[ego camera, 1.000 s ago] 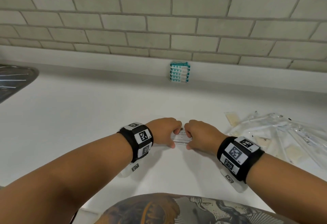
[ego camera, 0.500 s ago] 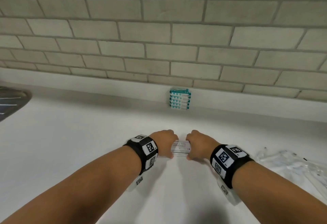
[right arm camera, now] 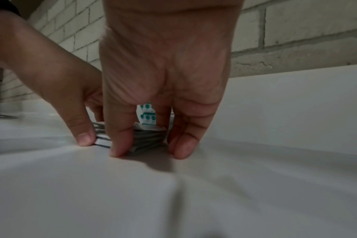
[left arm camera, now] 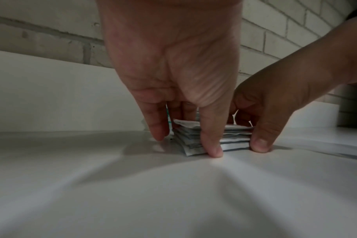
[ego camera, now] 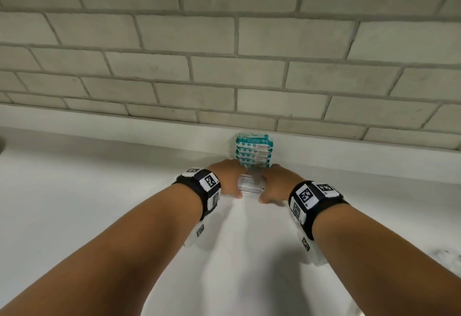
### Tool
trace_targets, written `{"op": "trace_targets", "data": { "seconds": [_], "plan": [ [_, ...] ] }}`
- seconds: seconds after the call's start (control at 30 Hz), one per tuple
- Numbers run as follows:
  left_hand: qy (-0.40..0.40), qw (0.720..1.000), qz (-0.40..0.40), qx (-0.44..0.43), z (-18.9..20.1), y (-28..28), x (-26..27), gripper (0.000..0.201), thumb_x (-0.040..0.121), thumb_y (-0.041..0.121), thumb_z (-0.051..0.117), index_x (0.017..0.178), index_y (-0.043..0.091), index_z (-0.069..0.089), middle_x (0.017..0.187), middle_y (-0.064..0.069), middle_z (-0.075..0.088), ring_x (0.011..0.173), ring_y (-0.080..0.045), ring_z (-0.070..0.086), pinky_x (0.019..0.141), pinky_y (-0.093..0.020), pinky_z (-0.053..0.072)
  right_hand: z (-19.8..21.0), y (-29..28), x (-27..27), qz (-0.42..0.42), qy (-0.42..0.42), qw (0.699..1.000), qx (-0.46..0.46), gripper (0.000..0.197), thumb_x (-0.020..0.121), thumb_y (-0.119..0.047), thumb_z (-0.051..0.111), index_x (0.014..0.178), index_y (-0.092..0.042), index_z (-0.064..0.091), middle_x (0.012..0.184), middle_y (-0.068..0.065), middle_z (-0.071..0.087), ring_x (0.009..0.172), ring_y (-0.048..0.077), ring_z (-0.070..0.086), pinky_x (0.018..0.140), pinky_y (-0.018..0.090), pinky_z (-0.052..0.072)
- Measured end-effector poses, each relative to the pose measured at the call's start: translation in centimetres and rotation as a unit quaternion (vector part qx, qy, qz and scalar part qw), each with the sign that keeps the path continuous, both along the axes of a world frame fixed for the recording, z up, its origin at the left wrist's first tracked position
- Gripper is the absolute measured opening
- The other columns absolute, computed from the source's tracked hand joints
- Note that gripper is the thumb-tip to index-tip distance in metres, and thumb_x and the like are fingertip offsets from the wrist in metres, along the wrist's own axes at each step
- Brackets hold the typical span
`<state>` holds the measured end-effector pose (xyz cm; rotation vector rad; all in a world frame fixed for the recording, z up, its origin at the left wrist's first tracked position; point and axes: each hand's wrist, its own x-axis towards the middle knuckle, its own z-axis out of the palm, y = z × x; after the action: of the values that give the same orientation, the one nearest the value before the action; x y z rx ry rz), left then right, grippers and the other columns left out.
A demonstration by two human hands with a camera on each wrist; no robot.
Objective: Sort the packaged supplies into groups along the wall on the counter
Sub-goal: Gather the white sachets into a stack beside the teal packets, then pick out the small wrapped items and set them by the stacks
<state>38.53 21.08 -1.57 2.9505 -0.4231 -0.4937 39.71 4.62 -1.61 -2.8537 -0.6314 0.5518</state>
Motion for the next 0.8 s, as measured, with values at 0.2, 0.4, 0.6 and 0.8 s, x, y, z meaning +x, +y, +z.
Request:
{"op": "trace_targets", "data": {
  "seconds": [0.2, 0.4, 0.6, 0.8],
  "plan": [
    [0.026, 0.999, -0.005, -0.03, -0.1, 0.3, 1.3, 0.071, 0.068, 0.033, 0.081, 0.132, 0.022, 0.052, 0.129, -0.001, 0.059, 0.113, -0.025, 0.058, 0.098, -0.04, 0.048, 0.1, 0.2, 0.9, -0.023, 0.018, 1.0, -0.009, 0.08, 0.066, -0.025, 0.08, 0.137, -0.021, 0.043, 0.117, 0.005, 0.049, 0.096, 0.024, 0.06, 0.086, 0.033, 0.054],
    [0.02, 1.0, 0.003, -0.02, -0.2, -0.1, 1.2, 0.066, 0.07, 0.03, 0.08, 0.13, 0.019, 0.054, 0.128, -0.003, 0.059, 0.112, -0.025, 0.059, 0.095, -0.037, 0.049, 0.2, 0.2, 0.5, -0.03, 0.02, 0.999, 0.004, 0.088, 0.068, -0.018, 0.077, 0.144, -0.027, 0.033, 0.119, 0.006, 0.044, 0.099, 0.028, 0.059, 0.089, 0.035, 0.053],
    [-0.012, 0.997, 0.078, -0.007, -0.3, 1.4, -0.5, 0.095, 0.061, 0.05, 0.082, 0.138, 0.015, 0.04, 0.134, -0.006, 0.048, 0.117, -0.024, 0.052, 0.097, -0.036, 0.046, 1.4, -2.4, -1.8, -0.084, 0.051, 0.994, 0.04, 0.091, 0.071, -0.032, 0.079, 0.146, -0.02, 0.029, 0.138, 0.008, 0.039, 0.121, 0.025, 0.048, 0.097, 0.033, 0.043],
    [-0.06, 0.972, 0.224, -0.047, 0.5, 4.0, -6.2, 0.099, 0.064, 0.059, 0.078, 0.142, 0.014, 0.036, 0.141, -0.007, 0.038, 0.129, -0.026, 0.043, 0.104, -0.038, 0.041, 4.1, -11.5, -6.0, -0.124, 0.078, 0.989, 0.001, 0.07, 0.086, -0.044, 0.065, 0.147, -0.023, 0.036, 0.146, 0.004, 0.036, 0.129, 0.024, 0.043, 0.102, 0.03, 0.037]
  ]
}}
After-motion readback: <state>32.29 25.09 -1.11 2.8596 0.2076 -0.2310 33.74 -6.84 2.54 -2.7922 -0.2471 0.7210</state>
